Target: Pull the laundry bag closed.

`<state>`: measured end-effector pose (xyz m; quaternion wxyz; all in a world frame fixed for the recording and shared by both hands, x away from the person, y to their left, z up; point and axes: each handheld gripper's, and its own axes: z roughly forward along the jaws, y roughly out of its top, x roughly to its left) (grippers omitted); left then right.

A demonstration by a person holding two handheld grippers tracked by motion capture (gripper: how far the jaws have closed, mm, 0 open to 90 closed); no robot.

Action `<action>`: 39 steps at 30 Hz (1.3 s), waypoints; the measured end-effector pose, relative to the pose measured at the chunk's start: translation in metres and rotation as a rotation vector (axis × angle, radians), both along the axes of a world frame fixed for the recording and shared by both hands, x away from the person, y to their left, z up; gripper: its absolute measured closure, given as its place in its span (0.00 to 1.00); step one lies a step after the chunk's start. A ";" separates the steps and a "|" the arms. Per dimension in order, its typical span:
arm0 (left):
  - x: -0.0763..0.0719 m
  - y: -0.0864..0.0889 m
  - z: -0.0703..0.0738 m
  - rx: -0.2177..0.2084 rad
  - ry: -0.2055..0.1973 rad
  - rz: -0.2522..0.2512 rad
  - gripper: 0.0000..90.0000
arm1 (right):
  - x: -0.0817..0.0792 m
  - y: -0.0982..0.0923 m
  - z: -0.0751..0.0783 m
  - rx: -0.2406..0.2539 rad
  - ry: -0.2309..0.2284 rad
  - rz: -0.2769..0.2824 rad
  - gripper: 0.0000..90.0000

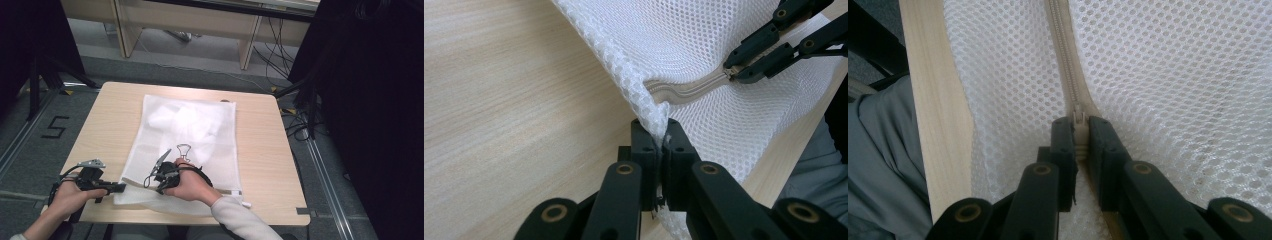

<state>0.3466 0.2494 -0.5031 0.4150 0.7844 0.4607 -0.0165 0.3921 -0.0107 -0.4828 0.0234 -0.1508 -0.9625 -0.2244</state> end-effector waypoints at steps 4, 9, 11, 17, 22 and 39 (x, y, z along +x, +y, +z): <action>0.000 0.000 0.000 0.001 0.000 -0.001 0.95 | -0.001 -0.001 0.000 -0.005 0.007 -0.010 0.92; 0.000 0.000 0.000 -0.001 0.000 0.000 0.95 | -0.001 -0.002 0.001 -0.006 0.005 -0.011 0.92; 0.000 0.001 0.001 0.013 0.013 -0.011 0.95 | -0.001 -0.002 0.001 -0.004 0.007 -0.006 0.92; 0.000 0.000 0.000 -0.002 0.002 0.000 0.95 | 0.000 -0.003 0.002 -0.009 0.002 0.006 0.92; 0.000 0.000 0.000 -0.001 0.001 -0.001 0.95 | 0.000 -0.005 0.002 -0.009 0.004 0.002 0.92; 0.000 0.000 0.000 0.003 0.000 0.001 0.95 | 0.001 -0.012 0.003 -0.022 0.008 -0.008 0.92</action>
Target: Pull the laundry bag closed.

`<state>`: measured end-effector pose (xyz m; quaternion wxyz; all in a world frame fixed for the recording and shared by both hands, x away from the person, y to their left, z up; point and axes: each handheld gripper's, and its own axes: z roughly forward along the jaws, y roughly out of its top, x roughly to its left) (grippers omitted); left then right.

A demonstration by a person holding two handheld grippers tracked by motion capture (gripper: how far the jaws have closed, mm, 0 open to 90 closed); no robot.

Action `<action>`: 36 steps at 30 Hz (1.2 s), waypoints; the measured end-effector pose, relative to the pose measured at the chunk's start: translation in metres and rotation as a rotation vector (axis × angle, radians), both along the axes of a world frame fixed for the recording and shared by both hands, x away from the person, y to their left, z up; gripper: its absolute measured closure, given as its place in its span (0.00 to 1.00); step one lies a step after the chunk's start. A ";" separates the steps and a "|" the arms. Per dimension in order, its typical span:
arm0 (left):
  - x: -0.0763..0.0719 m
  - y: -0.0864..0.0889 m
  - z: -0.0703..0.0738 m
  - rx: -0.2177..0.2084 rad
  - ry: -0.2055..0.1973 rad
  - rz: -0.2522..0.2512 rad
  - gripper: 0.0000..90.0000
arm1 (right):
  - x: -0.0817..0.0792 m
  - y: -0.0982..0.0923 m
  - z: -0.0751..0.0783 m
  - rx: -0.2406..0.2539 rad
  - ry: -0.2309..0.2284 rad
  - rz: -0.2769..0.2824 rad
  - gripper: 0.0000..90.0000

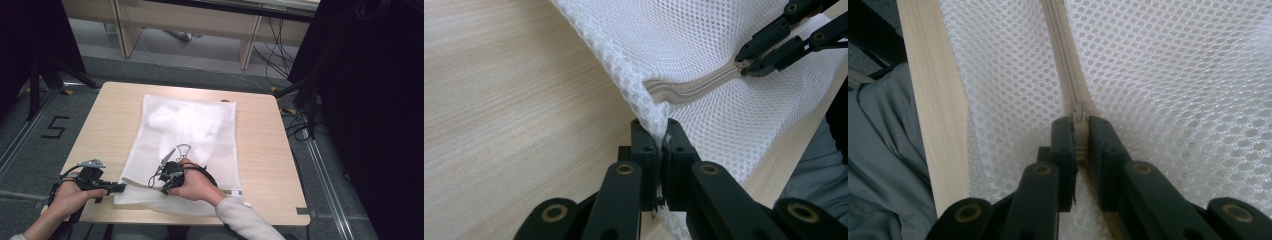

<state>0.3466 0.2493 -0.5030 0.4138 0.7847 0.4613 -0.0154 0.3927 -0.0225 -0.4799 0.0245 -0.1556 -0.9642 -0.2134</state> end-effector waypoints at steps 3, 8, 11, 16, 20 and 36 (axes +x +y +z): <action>0.000 0.000 0.000 0.000 0.000 0.000 0.95 | -0.002 0.000 0.000 -0.011 0.008 -0.019 0.92; 0.001 0.001 0.001 0.010 0.016 -0.015 0.95 | 0.000 -0.002 0.000 -0.014 -0.003 0.000 0.92; 0.000 0.000 0.000 0.000 -0.001 0.000 0.95 | -0.002 -0.003 0.001 -0.015 0.012 -0.033 0.92; 0.000 0.000 0.000 0.003 -0.001 0.001 0.95 | -0.001 -0.006 0.002 -0.013 0.017 -0.022 0.92; 0.000 0.001 0.001 0.011 0.008 -0.008 0.95 | 0.000 -0.008 0.002 -0.023 0.005 -0.013 0.92; 0.000 0.000 0.000 0.000 0.000 0.000 0.95 | -0.001 -0.009 0.004 -0.016 0.011 -0.020 0.92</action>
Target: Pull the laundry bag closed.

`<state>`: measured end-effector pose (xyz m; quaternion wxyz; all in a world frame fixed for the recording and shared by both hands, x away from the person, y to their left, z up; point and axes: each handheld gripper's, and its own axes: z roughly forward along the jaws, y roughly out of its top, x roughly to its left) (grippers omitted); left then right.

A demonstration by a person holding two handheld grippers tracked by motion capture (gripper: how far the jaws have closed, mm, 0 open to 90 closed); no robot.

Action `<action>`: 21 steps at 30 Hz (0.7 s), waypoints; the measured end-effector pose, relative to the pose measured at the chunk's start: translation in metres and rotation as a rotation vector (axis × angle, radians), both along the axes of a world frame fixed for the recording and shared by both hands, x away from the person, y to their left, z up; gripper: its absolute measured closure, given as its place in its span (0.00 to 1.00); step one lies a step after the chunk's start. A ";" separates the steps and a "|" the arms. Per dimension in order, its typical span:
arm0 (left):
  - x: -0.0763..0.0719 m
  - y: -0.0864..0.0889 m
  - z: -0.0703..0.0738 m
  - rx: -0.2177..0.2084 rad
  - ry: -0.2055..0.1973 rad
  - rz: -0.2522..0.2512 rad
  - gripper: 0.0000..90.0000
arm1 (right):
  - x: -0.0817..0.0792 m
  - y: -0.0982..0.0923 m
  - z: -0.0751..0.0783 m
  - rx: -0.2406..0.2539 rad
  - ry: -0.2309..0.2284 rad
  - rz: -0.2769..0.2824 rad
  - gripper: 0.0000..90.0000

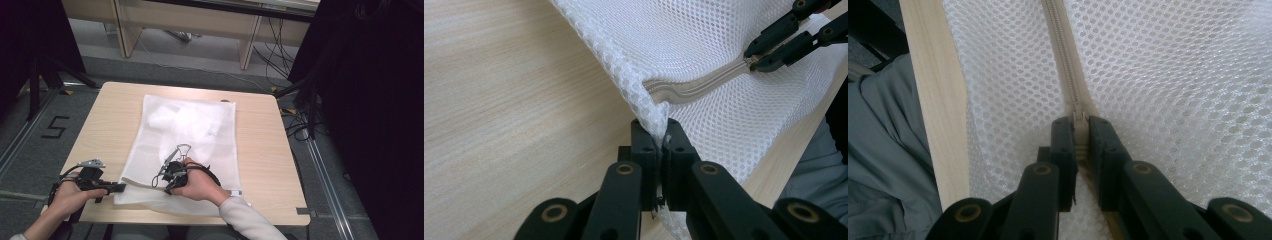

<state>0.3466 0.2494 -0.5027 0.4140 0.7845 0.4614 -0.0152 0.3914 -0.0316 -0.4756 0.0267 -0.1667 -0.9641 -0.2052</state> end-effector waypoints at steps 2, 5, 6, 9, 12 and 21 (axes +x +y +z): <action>0.001 0.001 0.001 0.008 0.013 -0.012 0.95 | 0.000 0.000 0.000 -0.005 -0.002 0.008 0.92; 0.000 0.000 0.000 0.002 -0.002 0.000 0.95 | 0.001 -0.003 0.000 0.001 0.003 0.001 0.92; 0.000 0.000 0.000 0.002 0.000 -0.001 0.95 | 0.000 -0.003 0.000 -0.003 0.001 -0.002 0.92; 0.000 0.001 0.001 0.015 0.010 -0.010 0.95 | 0.002 -0.005 0.000 -0.019 -0.014 0.014 0.92; 0.000 0.000 0.000 0.005 -0.001 0.000 0.95 | 0.004 -0.007 -0.001 -0.015 -0.018 0.027 0.92; 0.000 0.000 0.000 0.004 -0.001 -0.001 0.95 | 0.003 -0.011 0.001 -0.031 -0.007 0.005 0.92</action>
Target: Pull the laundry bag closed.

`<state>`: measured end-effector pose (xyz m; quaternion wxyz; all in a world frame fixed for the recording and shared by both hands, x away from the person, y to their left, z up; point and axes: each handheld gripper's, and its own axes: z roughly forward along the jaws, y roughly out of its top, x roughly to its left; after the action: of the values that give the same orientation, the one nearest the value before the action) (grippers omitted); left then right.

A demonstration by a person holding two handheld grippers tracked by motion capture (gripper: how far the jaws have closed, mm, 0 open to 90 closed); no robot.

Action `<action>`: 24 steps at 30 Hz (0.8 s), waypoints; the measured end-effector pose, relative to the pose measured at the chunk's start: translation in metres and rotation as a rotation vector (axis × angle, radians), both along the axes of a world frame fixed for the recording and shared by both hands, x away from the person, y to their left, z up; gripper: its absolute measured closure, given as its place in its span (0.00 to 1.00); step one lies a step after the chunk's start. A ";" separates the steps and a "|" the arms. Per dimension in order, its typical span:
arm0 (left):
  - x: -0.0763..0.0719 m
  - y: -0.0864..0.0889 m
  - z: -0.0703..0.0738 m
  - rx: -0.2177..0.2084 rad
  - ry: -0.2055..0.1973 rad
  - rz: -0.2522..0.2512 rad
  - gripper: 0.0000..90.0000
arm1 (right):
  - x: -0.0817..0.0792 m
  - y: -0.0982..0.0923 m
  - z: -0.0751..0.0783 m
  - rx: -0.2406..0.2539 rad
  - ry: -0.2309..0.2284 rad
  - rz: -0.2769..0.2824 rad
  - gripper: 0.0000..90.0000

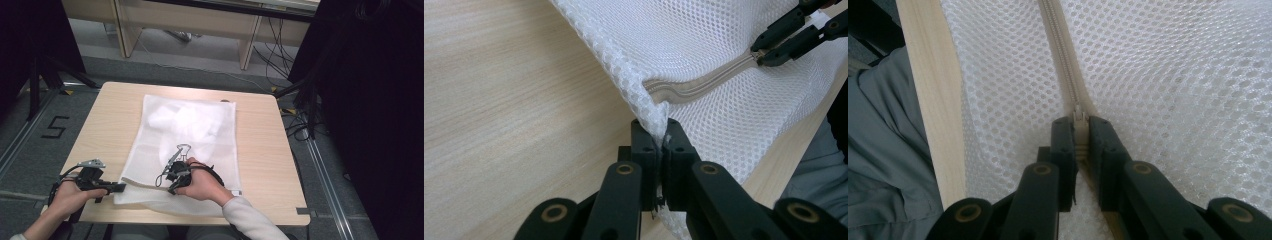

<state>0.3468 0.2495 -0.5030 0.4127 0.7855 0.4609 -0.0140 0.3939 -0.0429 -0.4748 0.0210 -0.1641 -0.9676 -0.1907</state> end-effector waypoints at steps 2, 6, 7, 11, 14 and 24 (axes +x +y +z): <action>0.000 0.000 0.000 0.000 0.000 0.000 0.95 | -0.001 0.001 0.000 0.021 0.019 -0.023 0.92; 0.000 0.001 0.001 0.010 0.012 -0.009 0.95 | 0.002 -0.002 0.000 0.010 -0.001 0.006 0.92; 0.000 0.000 0.000 -0.001 -0.002 0.002 0.95 | 0.002 -0.002 0.000 0.010 0.001 0.005 0.92; 0.001 0.001 0.001 0.010 0.014 -0.012 0.95 | 0.002 -0.002 0.000 0.014 0.004 0.010 0.92; 0.001 0.001 0.001 0.008 0.016 -0.015 0.95 | 0.001 -0.003 0.002 0.005 0.010 -0.010 0.92; 0.000 0.000 -0.001 0.000 0.001 0.002 0.95 | 0.001 -0.007 0.003 -0.005 0.016 -0.020 0.92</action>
<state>0.3469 0.2497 -0.5035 0.4126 0.7849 0.4621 -0.0142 0.3948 -0.0497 -0.4717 0.0263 -0.1754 -0.9661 -0.1873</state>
